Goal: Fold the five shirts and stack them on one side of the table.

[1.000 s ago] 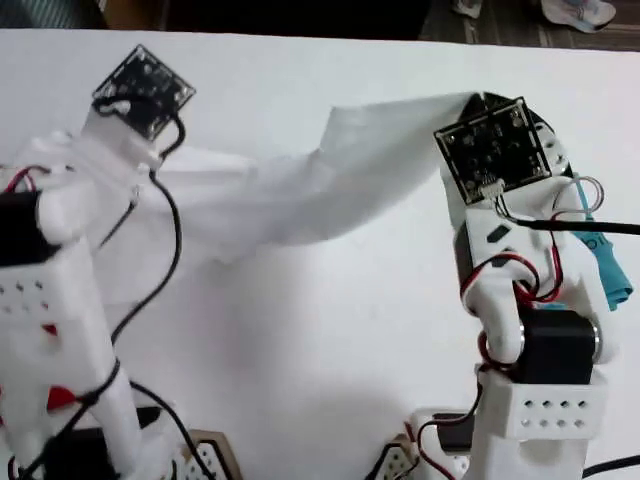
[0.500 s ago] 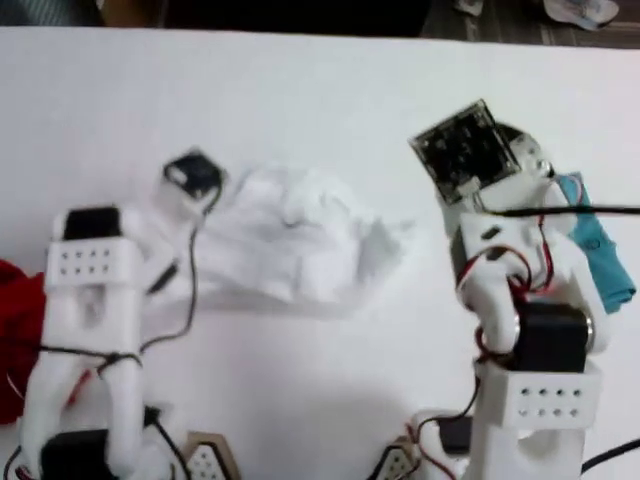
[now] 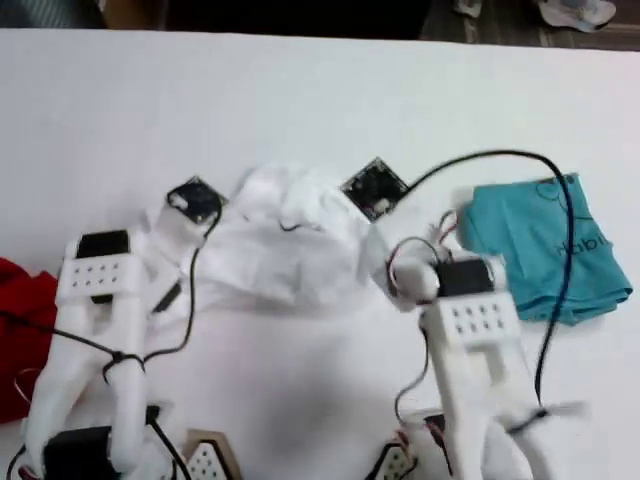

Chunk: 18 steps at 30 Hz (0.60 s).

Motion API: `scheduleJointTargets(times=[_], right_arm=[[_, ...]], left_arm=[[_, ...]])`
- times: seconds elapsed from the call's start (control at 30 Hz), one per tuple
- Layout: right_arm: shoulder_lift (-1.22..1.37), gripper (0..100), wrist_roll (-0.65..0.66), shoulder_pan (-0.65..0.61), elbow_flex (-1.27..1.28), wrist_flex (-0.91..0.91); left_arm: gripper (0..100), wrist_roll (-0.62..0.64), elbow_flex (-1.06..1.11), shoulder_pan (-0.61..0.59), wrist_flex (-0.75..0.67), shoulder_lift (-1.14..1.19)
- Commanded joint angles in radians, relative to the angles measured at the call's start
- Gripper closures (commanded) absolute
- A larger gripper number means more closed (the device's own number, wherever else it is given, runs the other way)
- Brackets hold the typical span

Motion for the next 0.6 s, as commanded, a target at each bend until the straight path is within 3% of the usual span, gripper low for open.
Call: scheduleJointTargets(times=[0.0,0.1,0.33,0.57], right_arm=[[0.199,93.7,-0.011,-0.033,-0.158,-0.001],[0.390,85.8,-0.012,-0.074,-0.373,0.073],[0.783,89.7,0.012,-0.091,-0.896,0.228],[1.047,90.0,0.015,-0.081,-1.062,0.381]], left_arm=[[97,0.005,-0.001,-0.009,-0.008,-0.012],[97,0.005,-0.001,-0.009,-0.014,-0.012],[97,0.005,-0.008,-0.009,-0.018,-0.012],[97,0.005,-0.001,-0.012,-0.051,-0.012]])
